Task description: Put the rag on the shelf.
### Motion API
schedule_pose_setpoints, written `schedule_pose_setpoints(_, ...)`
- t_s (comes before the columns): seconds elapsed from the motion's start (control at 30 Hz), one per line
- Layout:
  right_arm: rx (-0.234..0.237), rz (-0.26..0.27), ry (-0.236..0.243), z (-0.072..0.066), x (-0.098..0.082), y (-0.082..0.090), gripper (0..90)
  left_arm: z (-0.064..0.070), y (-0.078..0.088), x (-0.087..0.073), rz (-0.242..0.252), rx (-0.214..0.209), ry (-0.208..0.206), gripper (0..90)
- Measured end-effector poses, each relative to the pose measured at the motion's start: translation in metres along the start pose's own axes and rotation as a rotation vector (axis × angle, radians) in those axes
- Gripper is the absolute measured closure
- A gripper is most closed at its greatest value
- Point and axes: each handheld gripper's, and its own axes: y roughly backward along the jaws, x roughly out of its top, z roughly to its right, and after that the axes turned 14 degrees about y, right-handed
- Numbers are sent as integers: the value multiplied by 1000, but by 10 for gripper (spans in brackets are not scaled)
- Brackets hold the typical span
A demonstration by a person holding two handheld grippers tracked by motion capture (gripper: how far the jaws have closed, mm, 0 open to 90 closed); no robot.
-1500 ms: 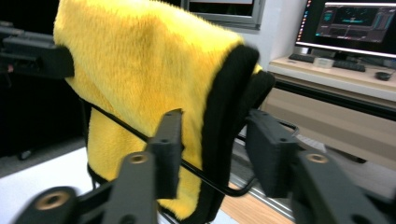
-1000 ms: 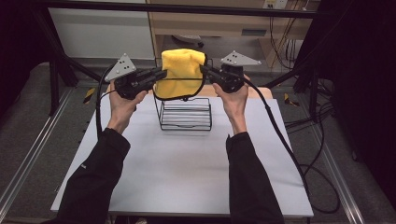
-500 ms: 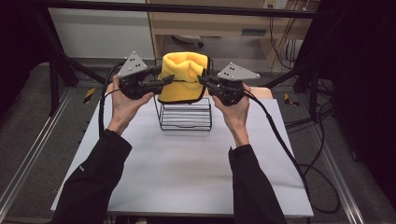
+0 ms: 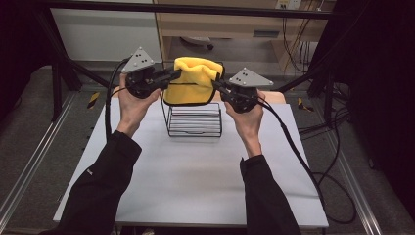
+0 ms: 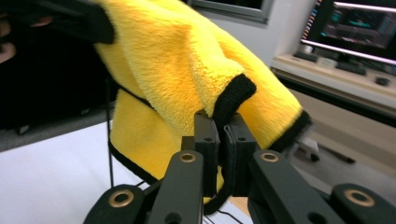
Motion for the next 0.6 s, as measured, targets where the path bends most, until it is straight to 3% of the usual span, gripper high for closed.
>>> schedule_pose_setpoints(0.13, -27, -14, -41, 3, 4, 3, 801, 6, 8, -8, 1, -10, -45, 820)
schedule_pose_setpoints(0.2, -40, -21, -58, 3, 6, 4, 705, 8, 11, -11, 1, -10, -62, 820)
schedule_pose_setpoints(0.37, -33, 28, -46, 5, 13, 13, 566, 12, 18, -17, -8, 1, -95, 820)
schedule_pose_setpoints(0.53, -28, 31, -23, 8, 23, 13, 415, 9, 18, -22, -32, 14, -110, 818)
schedule_pose_setpoints(0.6, -13, 28, -6, 8, 28, 11, 407, 7, 17, -26, -48, 17, -108, 818)
